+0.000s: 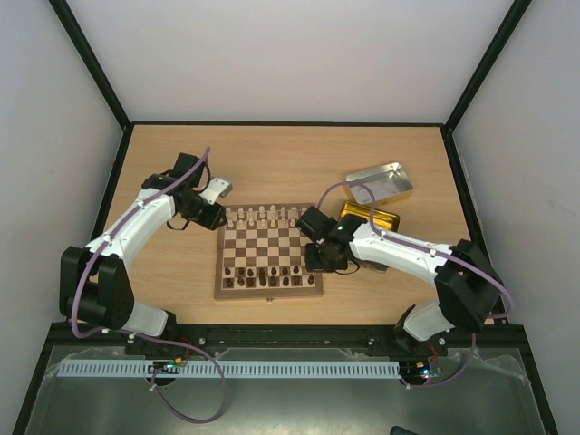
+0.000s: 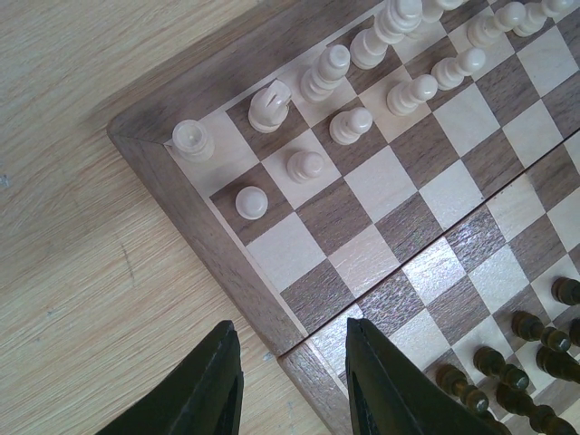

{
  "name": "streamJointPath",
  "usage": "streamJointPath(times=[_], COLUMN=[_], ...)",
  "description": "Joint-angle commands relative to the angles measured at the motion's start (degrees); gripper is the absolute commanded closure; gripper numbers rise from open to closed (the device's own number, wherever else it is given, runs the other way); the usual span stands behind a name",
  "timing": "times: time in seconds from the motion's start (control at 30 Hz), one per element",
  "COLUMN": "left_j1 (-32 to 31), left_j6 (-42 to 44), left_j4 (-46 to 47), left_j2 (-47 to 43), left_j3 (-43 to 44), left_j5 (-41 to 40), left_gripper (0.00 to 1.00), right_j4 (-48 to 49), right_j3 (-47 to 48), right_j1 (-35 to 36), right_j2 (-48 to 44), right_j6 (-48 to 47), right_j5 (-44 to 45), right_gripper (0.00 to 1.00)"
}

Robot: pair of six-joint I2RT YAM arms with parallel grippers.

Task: Set up the chess pieces on the board
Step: Place the chess piece on the chessboard.

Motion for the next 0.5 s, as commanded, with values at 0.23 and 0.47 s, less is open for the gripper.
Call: streamJointPath(times=[0.23, 0.47], left_j1=[-0.3, -0.3], left_j6=[0.4, 0.5], left_j4=[0.3, 0.3], left_j2=[-1.7, -1.6], left_j3=[-0.8, -0.7], left_j5=[0.1, 0.1], left_gripper=[0.67, 0.67], right_j4=[2.9, 3.0], right_j3=[1.0, 2.1], right_j1=[0.7, 0.7], right_j2=[4.5, 5.8], right_j6=[-0.1, -0.6], right_j5=[-1.2, -1.5], right_gripper=[0.98, 0.98])
